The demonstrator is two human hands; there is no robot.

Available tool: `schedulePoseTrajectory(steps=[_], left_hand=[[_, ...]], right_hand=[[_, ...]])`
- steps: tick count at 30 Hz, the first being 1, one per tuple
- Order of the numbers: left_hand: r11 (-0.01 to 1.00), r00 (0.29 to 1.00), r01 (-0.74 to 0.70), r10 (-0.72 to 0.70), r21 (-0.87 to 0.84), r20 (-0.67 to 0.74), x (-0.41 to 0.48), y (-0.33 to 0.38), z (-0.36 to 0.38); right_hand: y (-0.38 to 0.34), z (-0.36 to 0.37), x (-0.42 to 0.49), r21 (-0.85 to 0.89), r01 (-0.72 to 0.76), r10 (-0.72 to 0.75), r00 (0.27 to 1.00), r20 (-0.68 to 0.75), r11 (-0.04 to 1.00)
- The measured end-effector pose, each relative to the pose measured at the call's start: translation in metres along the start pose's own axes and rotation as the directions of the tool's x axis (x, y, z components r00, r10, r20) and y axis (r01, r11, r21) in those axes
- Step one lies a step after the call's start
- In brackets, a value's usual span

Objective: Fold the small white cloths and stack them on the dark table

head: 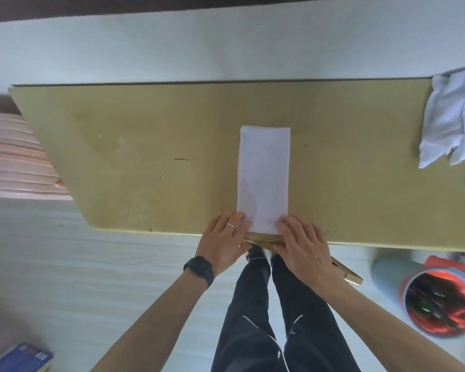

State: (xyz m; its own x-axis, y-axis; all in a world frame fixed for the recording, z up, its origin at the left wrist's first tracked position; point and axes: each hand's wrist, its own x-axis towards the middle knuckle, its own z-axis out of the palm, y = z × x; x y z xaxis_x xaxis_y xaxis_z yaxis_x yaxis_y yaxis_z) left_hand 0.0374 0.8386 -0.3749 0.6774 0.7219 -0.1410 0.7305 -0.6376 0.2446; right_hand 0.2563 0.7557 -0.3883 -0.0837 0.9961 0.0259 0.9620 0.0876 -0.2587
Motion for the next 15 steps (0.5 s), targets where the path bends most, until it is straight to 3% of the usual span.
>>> schedulePoseTrajectory(steps=[4,9,15], left_hand=[[1.000,0.999,0.005,-0.005,0.014,-0.050,-0.005,0.009,0.007],[0.994,0.980,-0.107,0.106,-0.001,-0.169,-0.012,-0.001,0.005],[0.990,0.950,-0.127,0.102,-0.067,-0.295,-0.003,-0.014,-0.021]], right_hand=[[0.000,0.006,-0.005,-0.022,0.018,-0.019,0.997,-0.074,1.000],[0.005,-0.002,-0.011,0.027,0.049,-0.048,0.997,-0.052,0.998],[0.006,-0.032,0.014,0.349,-0.103,0.105,0.994,0.013,0.931]])
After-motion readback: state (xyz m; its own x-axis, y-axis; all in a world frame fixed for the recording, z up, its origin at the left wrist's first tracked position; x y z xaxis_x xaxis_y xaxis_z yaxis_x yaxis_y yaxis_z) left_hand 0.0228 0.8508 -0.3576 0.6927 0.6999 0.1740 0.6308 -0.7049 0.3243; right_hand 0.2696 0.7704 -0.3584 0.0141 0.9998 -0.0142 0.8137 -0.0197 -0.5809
